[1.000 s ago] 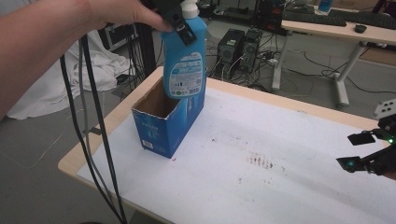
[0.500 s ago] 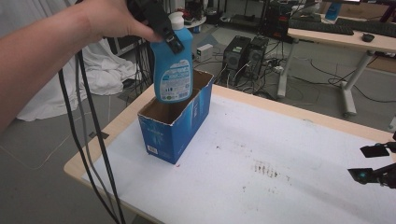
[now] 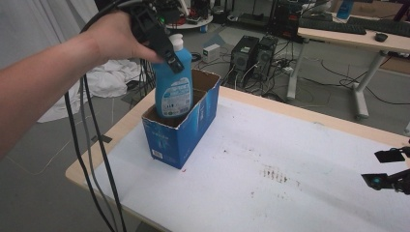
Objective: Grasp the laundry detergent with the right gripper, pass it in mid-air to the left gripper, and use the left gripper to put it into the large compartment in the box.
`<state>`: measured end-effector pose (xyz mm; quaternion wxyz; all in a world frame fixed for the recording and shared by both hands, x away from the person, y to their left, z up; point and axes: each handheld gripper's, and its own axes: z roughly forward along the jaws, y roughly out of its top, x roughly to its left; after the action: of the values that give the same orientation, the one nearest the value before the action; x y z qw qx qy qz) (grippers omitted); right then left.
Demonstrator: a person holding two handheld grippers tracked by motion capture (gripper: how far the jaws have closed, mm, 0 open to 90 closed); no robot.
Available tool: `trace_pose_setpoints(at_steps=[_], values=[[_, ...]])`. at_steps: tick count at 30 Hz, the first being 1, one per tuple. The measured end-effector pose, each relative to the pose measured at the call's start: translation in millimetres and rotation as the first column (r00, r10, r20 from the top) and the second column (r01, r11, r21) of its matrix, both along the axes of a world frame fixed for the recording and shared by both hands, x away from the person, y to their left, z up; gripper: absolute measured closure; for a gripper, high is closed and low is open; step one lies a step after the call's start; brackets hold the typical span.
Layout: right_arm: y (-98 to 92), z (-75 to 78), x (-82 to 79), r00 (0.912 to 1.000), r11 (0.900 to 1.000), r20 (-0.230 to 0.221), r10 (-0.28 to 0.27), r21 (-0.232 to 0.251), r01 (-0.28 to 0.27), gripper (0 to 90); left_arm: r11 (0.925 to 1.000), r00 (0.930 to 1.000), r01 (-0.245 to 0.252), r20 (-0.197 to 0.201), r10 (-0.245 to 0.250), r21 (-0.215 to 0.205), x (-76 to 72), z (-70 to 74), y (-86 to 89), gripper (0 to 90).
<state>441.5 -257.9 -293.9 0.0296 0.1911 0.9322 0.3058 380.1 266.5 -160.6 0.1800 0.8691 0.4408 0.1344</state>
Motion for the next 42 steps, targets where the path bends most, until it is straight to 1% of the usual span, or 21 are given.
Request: trace_pose_setpoints(at_steps=[2,4,6,7,8,13,16,18,22,24,26,32,36,37,38,39,40,42], values=[[-0.1,0.2,0.0,1.0000,1.000,0.001,-0.002,0.002,0.002,12.2,1.0000,0.9999,-0.001,-0.012,0.001,0.003,0.6,-7.9,0.0,37.8],[0.0,0.3,-0.1,1.0000,1.000,0.000,-0.001,-0.001,0.001,12.2,1.0000,0.9998,-0.007,-0.016,0.007,-0.003,0.9,-15.8,0.1,37.8],[0.2,0.1,-0.4,1.0000,1.000,0.000,0.003,-0.002,-0.003,12.2,0.9999,0.9995,-0.012,-0.029,0.012,-0.008,1.8,-23.8,0.6,37.8],[0.2,0.4,-0.7,1.0000,1.000,-0.001,0.000,-0.003,0.000,12.3,0.9998,0.9992,-0.015,-0.037,0.015,-0.009,2.6,-31.0,1.2,37.8],[-0.1,0.8,-1.1,1.0000,1.000,0.001,0.001,-0.001,-0.001,12.2,0.9998,0.9991,-0.017,-0.038,0.017,-0.010,2.8,-34.0,1.4,37.8],[-1.7,0.8,-2.3,1.0000,1.000,0.002,-0.001,-0.001,0.001,12.3,0.9998,0.9981,-0.019,-0.059,0.019,0.005,5.9,-53.0,3.0,37.8],[-3.7,0.5,-3.1,1.0000,1.000,0.000,-0.006,-0.001,0.006,12.2,0.9998,0.9977,-0.018,-0.065,0.018,0.007,8.3,-63.8,4.2,37.8],[-5.0,0.3,-3.6,1.0000,1.000,0.003,-0.005,-0.001,0.005,12.2,0.9999,0.9970,-0.006,-0.077,0.007,0.013,10.0,-70.8,4.2,37.8],[-6.5,0.2,-5.0,0.9999,1.000,-0.002,-0.010,-0.003,0.010,12.2,0.9990,0.9947,0.026,-0.100,-0.022,0.038,12.4,-84.7,1.2,37.8],[-6.9,0.2,-5.4,0.9999,1.000,-0.002,-0.010,-0.004,0.010,12.2,0.9973,0.9928,0.052,-0.111,-0.046,0.052,13.4,-91.1,-0.3,37.8],[-7.1,-0.1,-5.9,1.0000,1.000,-0.002,-0.005,-0.002,0.005,12.3,0.9960,0.9907,0.066,-0.123,-0.058,0.061,14.2,-96.7,-1.2,37.8],[-8.1,-1.2,-7.0,1.0000,1.000,-0.004,-0.007,-0.003,0.007,12.2,0.9889,0.9831,0.125,-0.144,-0.113,0.080,17.0,-109.9,-4.1,37.8],[-8.1,-2.2,-7.2,1.0000,1.000,-0.008,-0.006,-0.009,0.006,12.3,0.9806,0.9749,0.166,-0.167,-0.147,0.105,19.1,-117.7,-5.7,37.8],[-8.2,-2.1,-7.2,1.0000,1.000,-0.007,-0.006,-0.008,0.006,12.2,0.9816,0.9755,0.161,-0.168,-0.142,0.103,19.1,-119.8,-6.2,37.8],[-8.4,-2.0,-7.2,1.0000,1.000,-0.006,-0.007,-0.005,0.007,12.3,0.9809,0.9751,0.164,-0.168,-0.145,0.105,19.7,-120.6,-5.9,37.7],[-8.7,-1.8,-7.1,0.9999,1.000,-0.008,-0.009,-0.004,0.009,12.2,0.9842,0.9782,0.152,-0.157,-0.136,0.091,19.8,-121.1,-6.0,37.7],[-9.0,-2.0,-7.0,0.9999,1.000,-0.009,-0.009,-0.005,0.009,12.2,0.9828,0.9769,0.157,-0.162,-0.140,0.097,20.6,-120.7,-5.6,37.7],[-9.1,-2.6,-6.7,0.9999,1.000,-0.009,-0.011,-0.007,0.010,12.3,0.9831,0.9768,0.156,-0.163,-0.139,0.096,21.4,-121.2,-5.7,37.7]])
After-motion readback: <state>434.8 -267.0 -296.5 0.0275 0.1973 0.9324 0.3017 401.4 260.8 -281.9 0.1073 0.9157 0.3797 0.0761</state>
